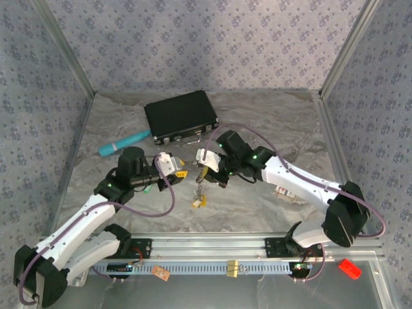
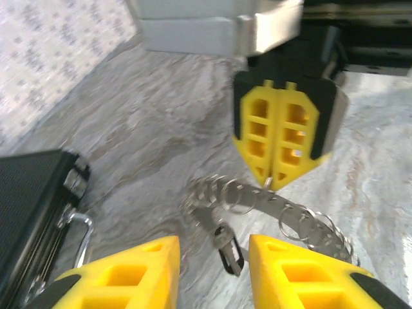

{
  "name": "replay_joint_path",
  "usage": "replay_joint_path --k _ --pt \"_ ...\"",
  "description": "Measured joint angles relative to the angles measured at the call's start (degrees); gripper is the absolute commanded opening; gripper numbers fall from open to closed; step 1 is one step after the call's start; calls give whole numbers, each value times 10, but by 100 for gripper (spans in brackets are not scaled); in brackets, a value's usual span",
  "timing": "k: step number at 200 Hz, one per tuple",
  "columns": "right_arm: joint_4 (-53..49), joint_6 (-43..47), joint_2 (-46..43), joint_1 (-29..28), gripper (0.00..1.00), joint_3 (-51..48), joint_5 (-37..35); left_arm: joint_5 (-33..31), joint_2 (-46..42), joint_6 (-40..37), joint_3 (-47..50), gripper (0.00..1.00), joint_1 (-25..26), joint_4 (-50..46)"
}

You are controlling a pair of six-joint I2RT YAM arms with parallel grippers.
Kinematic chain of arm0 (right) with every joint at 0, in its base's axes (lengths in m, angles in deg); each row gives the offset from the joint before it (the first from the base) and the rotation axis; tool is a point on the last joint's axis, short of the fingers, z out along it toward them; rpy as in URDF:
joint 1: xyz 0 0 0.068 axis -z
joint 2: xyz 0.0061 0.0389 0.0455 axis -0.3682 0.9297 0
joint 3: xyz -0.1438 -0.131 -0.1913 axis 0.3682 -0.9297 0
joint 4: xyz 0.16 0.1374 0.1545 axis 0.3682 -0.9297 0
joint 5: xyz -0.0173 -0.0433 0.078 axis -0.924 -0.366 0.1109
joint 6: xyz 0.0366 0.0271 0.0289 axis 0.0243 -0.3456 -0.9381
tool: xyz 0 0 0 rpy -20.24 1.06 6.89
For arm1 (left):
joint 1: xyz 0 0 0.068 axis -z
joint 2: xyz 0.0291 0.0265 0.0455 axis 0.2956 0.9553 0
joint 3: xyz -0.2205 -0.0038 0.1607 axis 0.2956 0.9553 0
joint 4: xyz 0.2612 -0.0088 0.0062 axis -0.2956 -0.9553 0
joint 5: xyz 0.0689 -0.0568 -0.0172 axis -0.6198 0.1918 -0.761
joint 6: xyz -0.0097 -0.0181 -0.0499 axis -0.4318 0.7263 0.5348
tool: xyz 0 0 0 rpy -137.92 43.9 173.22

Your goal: Put the keys on the keyring

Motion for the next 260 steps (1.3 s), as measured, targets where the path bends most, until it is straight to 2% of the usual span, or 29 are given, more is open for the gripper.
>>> replay_joint_path --k 26,60,101,189,216,260 --pt "6 14 -9 -3 0 -3 9 34 23 -39 5 29 22 9" --pt "12 28 -9 -13 0 -4 14 44 61 -70 11 27 47 13" --pt "17 40 -9 -23 0 -7 15 41 72 -74 25 22 57 31" --pt "19 56 -10 -35 0 -10 14 16 80 -49 32 24 57 59" --pt "36 56 -15 -36 0 -21 15 18 85 -39 32 18 58 61" --pt "68 55 -24 -38 0 -39 13 35 91 -15 32 0 59 66"
